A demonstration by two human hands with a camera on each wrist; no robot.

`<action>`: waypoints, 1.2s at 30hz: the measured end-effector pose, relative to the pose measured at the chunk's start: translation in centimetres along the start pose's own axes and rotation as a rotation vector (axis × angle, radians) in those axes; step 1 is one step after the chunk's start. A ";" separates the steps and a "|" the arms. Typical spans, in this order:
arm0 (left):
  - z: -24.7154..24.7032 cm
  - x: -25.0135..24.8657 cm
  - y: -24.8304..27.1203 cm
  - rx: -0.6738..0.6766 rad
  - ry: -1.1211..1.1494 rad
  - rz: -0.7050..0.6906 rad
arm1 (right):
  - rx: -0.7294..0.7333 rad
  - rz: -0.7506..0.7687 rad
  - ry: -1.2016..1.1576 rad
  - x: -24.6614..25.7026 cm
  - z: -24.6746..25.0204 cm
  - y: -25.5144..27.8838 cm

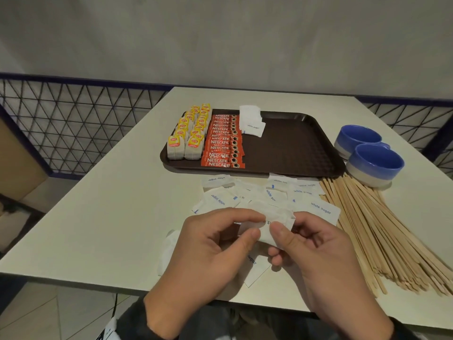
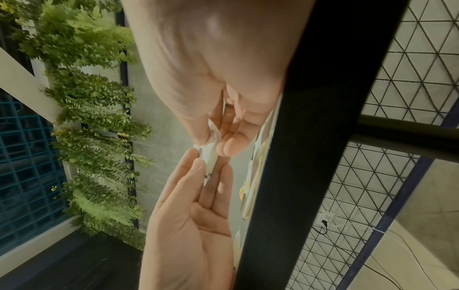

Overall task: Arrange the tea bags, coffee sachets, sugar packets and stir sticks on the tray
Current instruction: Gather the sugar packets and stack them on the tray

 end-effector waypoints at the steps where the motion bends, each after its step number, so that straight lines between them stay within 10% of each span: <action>1: 0.0 0.0 0.0 0.003 0.004 0.009 | -0.001 0.003 -0.003 -0.1 0.1 0.0; 27: 0.4 -0.3 0.1 -0.018 -0.052 -0.099 | 0.081 -0.036 -0.031 -0.3 0.3 0.1; 36: 7.4 -1.0 0.9 -0.415 -0.525 -0.280 | 0.095 0.028 0.384 10.7 -1.4 -5.6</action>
Point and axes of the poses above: each hand's wrist, its own y-axis away from the middle knuckle, its own z-axis out of the back of the hand, x = y × z, the point moved 4 cm from there along -y, towards the middle knuckle, and after that the axes turned 7 degrees about -y, right-handed, at the moved point
